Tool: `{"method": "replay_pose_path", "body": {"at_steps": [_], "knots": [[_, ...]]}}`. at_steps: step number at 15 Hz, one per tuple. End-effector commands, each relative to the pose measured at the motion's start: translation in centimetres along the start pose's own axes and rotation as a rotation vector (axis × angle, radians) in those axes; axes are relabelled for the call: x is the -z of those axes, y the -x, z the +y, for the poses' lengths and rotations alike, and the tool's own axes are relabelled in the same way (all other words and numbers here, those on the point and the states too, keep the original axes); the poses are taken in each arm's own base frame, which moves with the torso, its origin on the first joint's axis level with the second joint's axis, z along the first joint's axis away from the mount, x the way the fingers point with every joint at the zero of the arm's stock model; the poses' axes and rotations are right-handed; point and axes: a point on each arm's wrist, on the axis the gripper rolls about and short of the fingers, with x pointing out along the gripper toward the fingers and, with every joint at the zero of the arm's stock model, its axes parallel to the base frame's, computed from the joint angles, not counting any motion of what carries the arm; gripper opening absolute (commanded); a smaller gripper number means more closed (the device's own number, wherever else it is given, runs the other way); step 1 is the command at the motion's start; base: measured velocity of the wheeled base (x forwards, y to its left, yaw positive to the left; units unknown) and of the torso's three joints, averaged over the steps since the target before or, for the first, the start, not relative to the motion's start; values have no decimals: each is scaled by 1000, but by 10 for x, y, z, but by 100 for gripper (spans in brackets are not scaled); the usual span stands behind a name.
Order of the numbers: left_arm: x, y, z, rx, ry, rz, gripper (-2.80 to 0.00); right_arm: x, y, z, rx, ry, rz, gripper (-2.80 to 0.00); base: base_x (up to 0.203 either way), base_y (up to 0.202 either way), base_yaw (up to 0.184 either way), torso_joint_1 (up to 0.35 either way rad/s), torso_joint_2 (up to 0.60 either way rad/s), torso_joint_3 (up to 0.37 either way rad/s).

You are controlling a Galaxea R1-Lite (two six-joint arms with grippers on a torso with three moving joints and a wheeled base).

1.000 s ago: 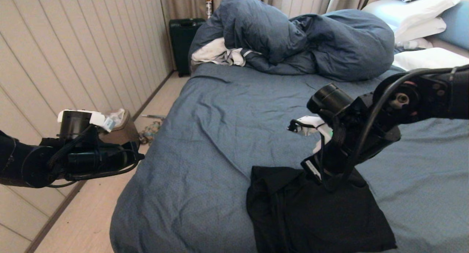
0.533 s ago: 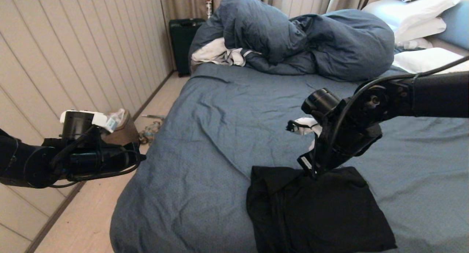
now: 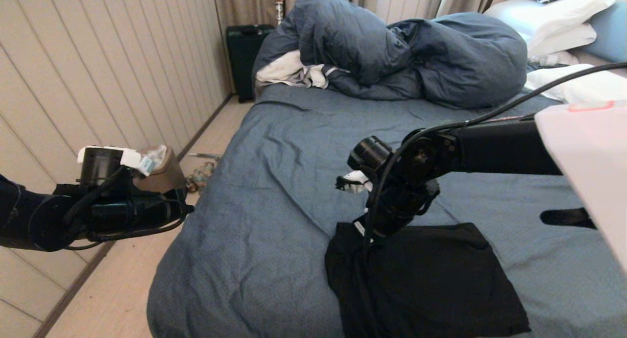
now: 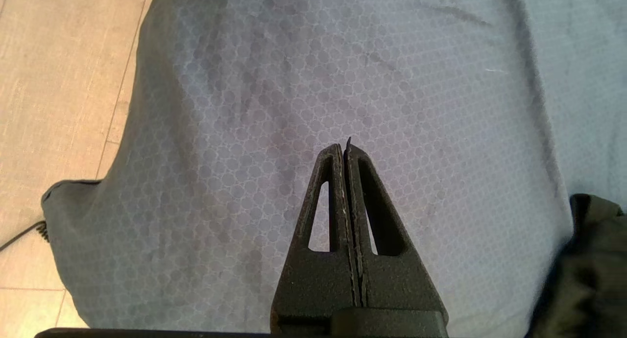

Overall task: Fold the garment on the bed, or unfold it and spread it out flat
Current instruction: Fold the black T-shirt

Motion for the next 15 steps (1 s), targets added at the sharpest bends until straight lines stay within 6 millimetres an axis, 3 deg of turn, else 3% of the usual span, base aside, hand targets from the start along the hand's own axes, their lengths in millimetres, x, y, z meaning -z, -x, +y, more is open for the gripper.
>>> {"method": "replay_pose_path", "body": {"at_steps": [1,5,8,11,15], "knots": [[-1,1,-1,3,2,-4,-280,-11,-17,19,-9,35,2,-280,0,0,0,0,0,0],[-2,1,1,0,4,-6,-280,-25,-26,62,-15,112,-49,-280,0,0,0,0,0,0],[-2,0,1,0,4,-7,-280,-24,-16,71,-26,123,-72,-280,0,0,0,0,0,0],[-2,1,0,1,4,-9,-280,-24,26,61,-29,80,-162,-280,0,0,0,0,0,0],[-2,1,0,1,3,-8,-280,-11,103,28,-11,10,-318,-280,0,0,0,0,0,0]]}}
